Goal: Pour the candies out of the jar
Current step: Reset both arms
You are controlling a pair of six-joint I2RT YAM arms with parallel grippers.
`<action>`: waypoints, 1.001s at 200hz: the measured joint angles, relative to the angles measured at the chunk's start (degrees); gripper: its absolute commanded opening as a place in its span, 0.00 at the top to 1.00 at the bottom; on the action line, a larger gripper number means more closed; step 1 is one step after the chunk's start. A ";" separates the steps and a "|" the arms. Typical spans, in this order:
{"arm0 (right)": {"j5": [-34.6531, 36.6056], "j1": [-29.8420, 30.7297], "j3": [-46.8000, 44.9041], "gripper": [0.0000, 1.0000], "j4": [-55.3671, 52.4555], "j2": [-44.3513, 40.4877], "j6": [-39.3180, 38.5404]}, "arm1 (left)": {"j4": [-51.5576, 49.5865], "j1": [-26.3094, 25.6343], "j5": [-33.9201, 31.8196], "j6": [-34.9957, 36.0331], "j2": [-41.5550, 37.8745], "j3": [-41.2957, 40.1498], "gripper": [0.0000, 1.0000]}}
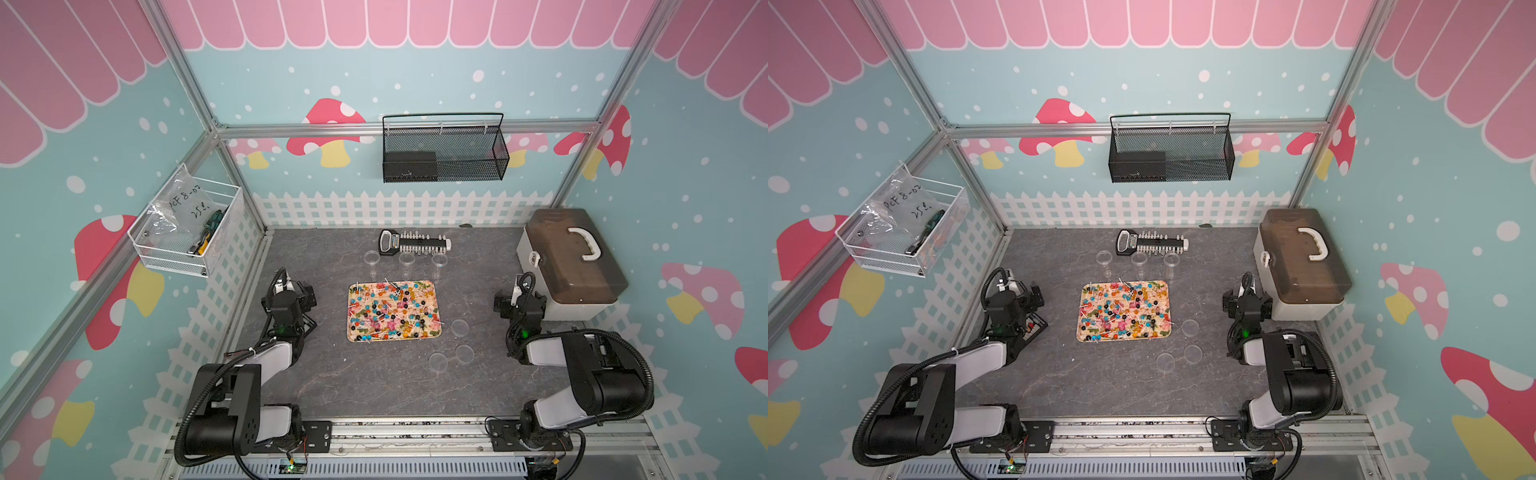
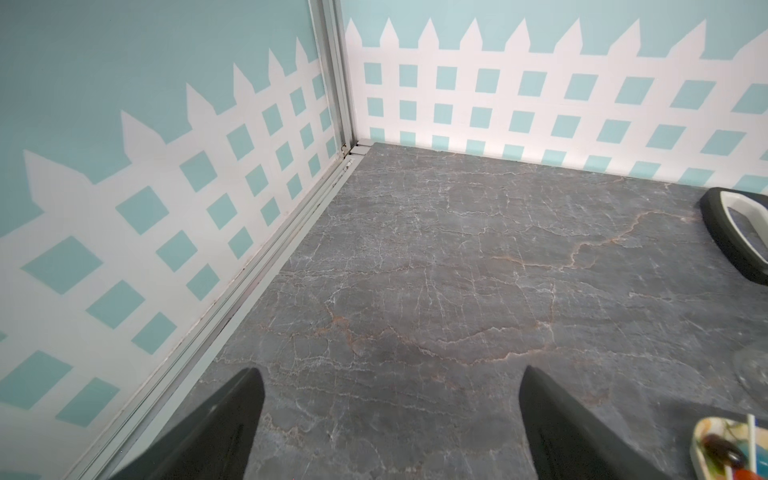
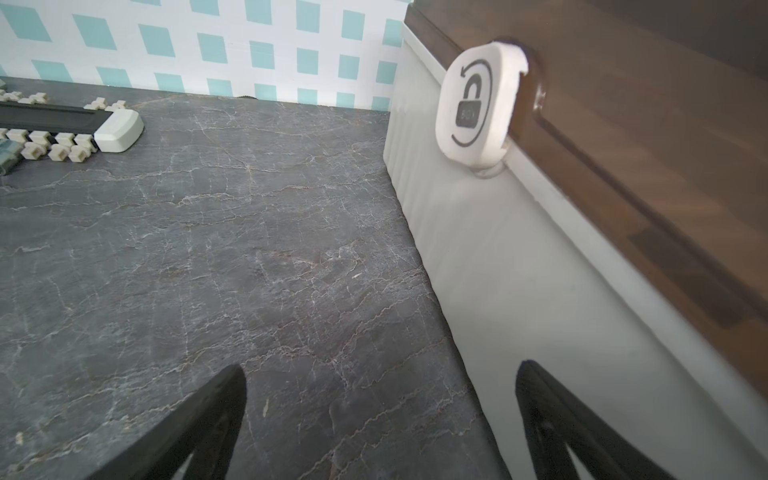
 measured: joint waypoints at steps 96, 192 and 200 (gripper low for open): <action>-0.42 0.00 0.00 0.00 0.35 0.00 0.00 | 14.40 -1.16 5.99 -2.54 13.40 -2.36 0.01; -0.42 0.00 0.00 0.00 0.35 0.00 0.00 | 14.53 -2.82 5.35 -1.64 13.55 1.16 0.01; -0.42 0.00 0.00 0.00 0.35 0.00 0.00 | 14.56 -2.84 5.31 -1.53 13.55 1.16 0.01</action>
